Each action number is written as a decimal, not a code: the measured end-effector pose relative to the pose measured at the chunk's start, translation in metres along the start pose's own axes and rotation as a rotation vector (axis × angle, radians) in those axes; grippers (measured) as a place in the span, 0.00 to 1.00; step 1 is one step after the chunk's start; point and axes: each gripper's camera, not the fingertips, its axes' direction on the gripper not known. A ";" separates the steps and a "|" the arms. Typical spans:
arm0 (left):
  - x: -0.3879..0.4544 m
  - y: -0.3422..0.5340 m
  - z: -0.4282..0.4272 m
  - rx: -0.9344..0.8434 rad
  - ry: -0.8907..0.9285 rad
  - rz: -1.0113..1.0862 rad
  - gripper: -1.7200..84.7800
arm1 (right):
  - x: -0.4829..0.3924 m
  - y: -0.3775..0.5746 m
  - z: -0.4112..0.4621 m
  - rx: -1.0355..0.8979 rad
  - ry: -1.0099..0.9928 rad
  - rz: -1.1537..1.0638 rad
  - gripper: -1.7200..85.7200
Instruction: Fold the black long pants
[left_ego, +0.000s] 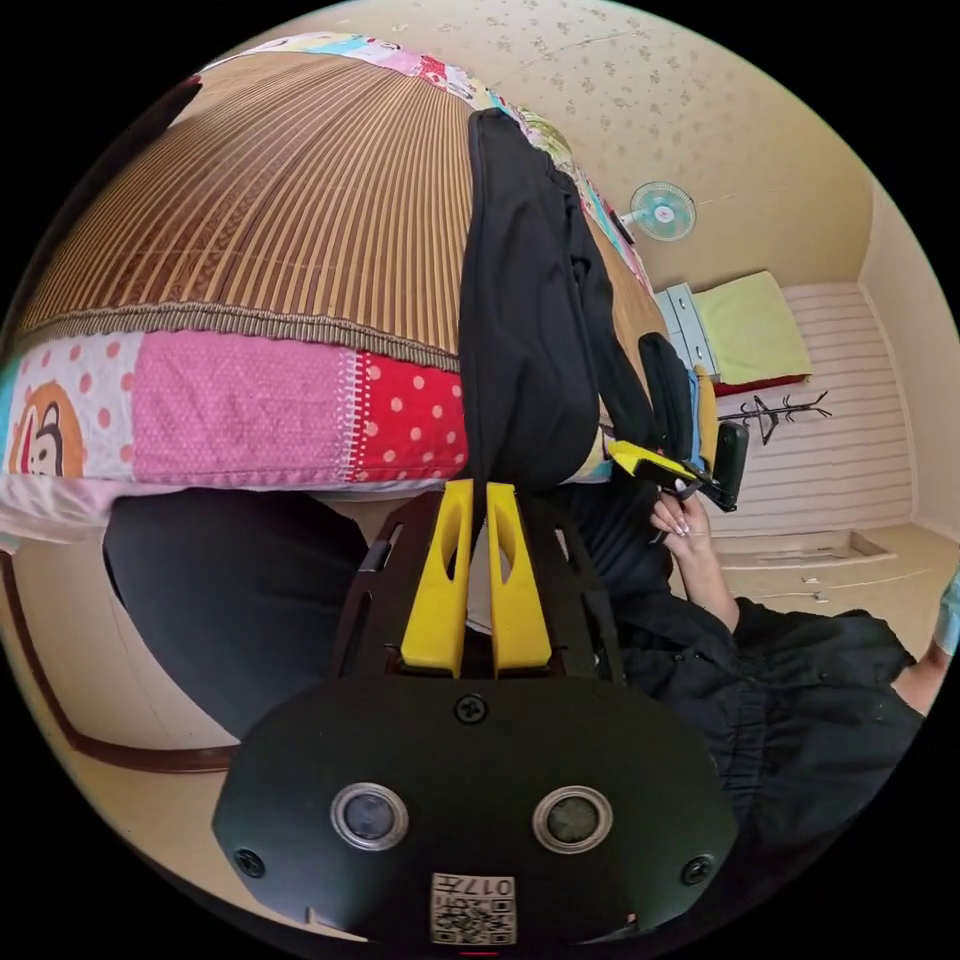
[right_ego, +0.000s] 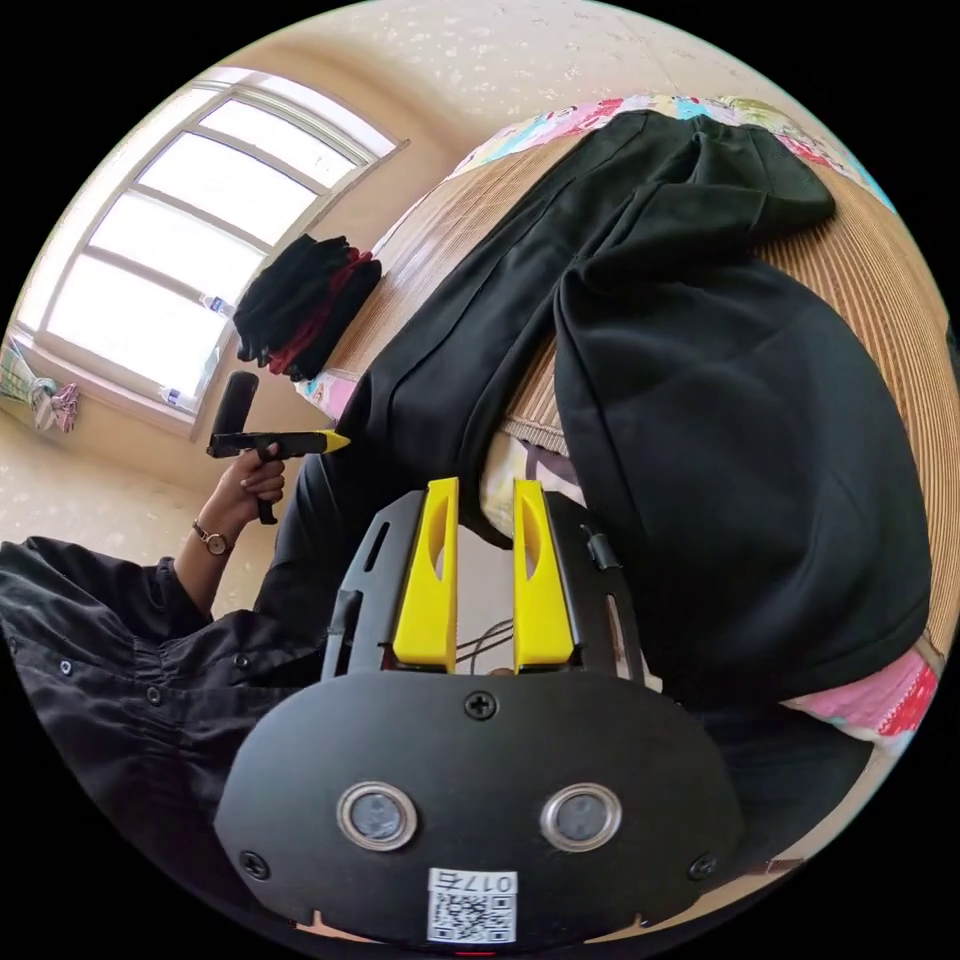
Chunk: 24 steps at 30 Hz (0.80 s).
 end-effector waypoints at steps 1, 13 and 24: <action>0.001 0.001 -0.001 -0.001 -0.025 -0.013 0.06 | -0.003 -0.005 0.004 -0.016 -0.005 -0.002 0.12; 0.016 0.048 -0.062 0.336 -0.062 -0.026 0.08 | 0.063 -0.015 -0.048 -0.162 0.272 0.101 0.11; 0.097 0.001 0.014 0.221 0.072 0.160 0.08 | 0.004 0.015 -0.008 -0.335 -0.001 -0.112 0.04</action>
